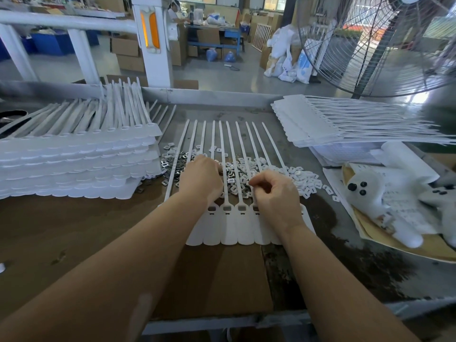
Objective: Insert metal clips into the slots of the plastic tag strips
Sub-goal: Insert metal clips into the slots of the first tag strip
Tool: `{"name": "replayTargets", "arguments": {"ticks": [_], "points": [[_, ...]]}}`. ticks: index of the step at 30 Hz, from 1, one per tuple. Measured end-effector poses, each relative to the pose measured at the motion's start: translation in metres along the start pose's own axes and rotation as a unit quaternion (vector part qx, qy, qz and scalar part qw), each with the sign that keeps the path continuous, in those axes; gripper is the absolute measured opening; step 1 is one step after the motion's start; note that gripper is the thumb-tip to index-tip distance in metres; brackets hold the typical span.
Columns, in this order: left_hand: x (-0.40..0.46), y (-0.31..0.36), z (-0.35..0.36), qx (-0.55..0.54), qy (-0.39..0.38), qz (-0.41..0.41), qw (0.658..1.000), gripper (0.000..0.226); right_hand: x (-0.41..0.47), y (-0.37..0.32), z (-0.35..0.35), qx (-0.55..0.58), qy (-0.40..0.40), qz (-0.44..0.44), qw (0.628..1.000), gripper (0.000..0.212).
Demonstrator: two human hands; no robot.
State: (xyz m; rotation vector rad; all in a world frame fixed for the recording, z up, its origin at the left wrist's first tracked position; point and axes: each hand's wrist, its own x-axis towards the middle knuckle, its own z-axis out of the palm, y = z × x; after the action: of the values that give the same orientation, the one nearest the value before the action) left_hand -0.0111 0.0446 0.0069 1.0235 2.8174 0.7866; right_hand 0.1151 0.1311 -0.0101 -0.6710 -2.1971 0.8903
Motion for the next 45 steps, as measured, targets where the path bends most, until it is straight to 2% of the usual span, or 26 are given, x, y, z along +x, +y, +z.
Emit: {"name": "replayTargets", "arguments": {"ticks": [6,12,17,20,24,33,35,36,39,42,45], "points": [[0.002,-0.001,-0.006,-0.083,-0.007,-0.016,0.996,0.014,0.001,-0.001,0.0,0.001,0.001,-0.005,1.0,0.022],[-0.008,-0.003,-0.01,-0.17,0.043,-0.019,0.984,0.012,0.0,-0.001,0.0,-0.007,-0.001,-0.021,1.0,0.023],[-0.027,0.01,-0.013,-0.316,-0.037,-0.007,0.948,0.008,-0.004,-0.004,0.0,-0.006,0.018,-0.071,0.997,0.016],[-0.034,0.014,-0.014,-0.354,-0.067,-0.01,0.933,0.015,-0.007,-0.009,-0.001,-0.008,0.045,-0.137,0.99,0.017],[-0.038,0.013,-0.014,-0.38,-0.086,-0.017,0.921,0.02,-0.01,-0.012,-0.001,-0.034,0.022,-0.192,0.981,0.018],[-0.04,0.008,-0.013,-0.4,-0.093,-0.042,0.911,0.019,-0.006,-0.019,-0.006,-0.006,-0.056,-0.128,0.99,0.01],[-0.042,0.009,-0.012,-0.381,-0.095,-0.023,0.919,0.018,-0.004,-0.021,-0.011,-0.003,-0.064,-0.114,0.991,0.009],[-0.044,0.009,-0.01,-0.344,-0.091,0.006,0.934,0.018,-0.003,-0.022,-0.014,-0.004,-0.07,-0.101,0.992,0.008],[-0.053,0.007,-0.002,-0.169,-0.074,0.124,0.975,0.019,0.0,-0.018,-0.025,-0.025,-0.084,-0.056,0.995,0.006],[-0.057,0.001,0.005,-0.054,-0.067,0.188,0.978,0.022,0.002,-0.013,-0.037,-0.057,-0.091,-0.026,0.994,0.004],[-0.057,-0.002,0.007,-0.014,-0.065,0.204,0.977,0.026,0.005,-0.01,-0.047,-0.097,-0.108,0.002,0.989,0.005]]}}
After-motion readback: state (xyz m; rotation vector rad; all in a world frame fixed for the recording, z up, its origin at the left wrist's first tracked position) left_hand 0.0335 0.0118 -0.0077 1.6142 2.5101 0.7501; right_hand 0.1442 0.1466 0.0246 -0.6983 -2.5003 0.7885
